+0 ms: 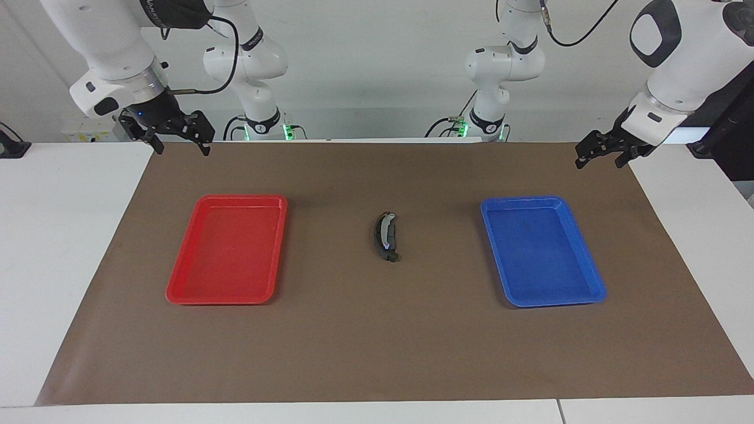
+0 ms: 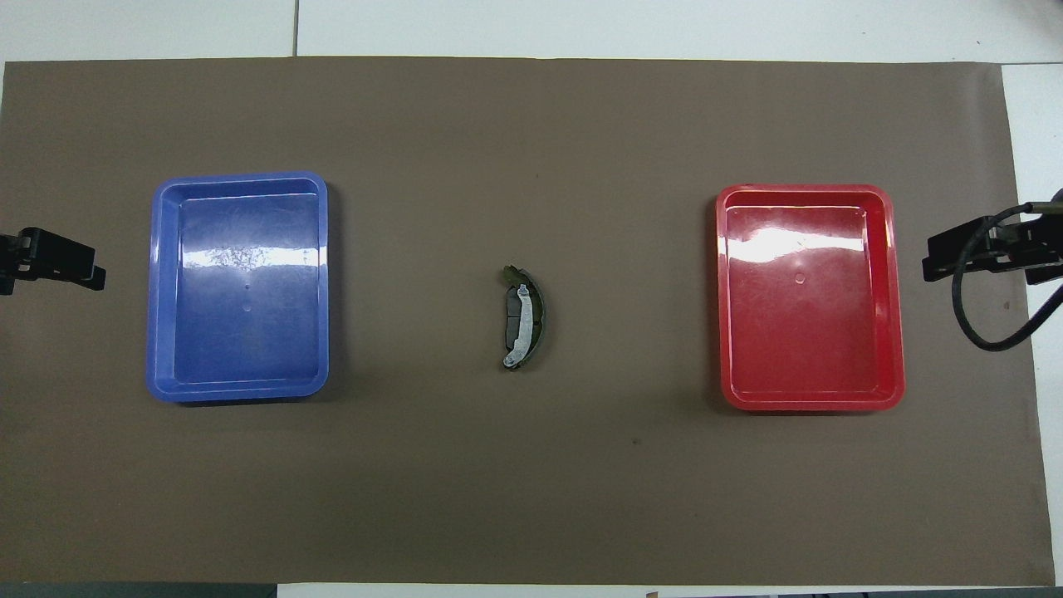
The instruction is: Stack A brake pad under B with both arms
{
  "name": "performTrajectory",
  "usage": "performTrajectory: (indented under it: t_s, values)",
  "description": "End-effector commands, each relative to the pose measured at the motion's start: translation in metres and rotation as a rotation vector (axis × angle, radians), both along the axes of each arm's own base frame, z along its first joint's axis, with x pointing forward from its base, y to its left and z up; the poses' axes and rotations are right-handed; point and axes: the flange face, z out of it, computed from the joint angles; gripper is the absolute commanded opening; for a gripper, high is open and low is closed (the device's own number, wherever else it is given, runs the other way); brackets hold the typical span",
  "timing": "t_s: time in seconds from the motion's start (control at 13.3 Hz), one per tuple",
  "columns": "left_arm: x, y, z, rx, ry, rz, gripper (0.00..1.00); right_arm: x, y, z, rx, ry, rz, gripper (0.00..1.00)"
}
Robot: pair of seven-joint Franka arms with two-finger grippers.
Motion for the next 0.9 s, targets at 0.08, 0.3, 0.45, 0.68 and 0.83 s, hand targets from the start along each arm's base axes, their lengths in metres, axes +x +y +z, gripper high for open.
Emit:
performTrajectory:
  t_s: [0.08,0.3,0.45,0.68,0.83]
  values:
    - [-0.0025,0.0023,0.001,-0.006,0.007,-0.003,1.0,-0.0034,-0.008,0.009,-0.023,-0.008,0.027,1.0]
    - [-0.0025,0.0023,0.001,-0.006,0.007,-0.003,1.0,-0.0045,-0.0045,0.009,-0.006,-0.007,0.03,1.0]
    - [-0.0025,0.0022,0.001,-0.006,0.007,-0.003,1.0,-0.0051,-0.0043,0.0084,-0.004,-0.006,0.028,1.0]
    - [-0.0029,0.0023,0.0018,-0.006,0.005,-0.003,1.0,-0.0059,-0.0071,0.0058,-0.018,-0.004,0.031,1.0]
    - [-0.0025,0.0014,0.001,-0.006,0.007,-0.004,1.0,-0.0056,-0.0066,0.0046,-0.021,-0.004,0.034,1.0]
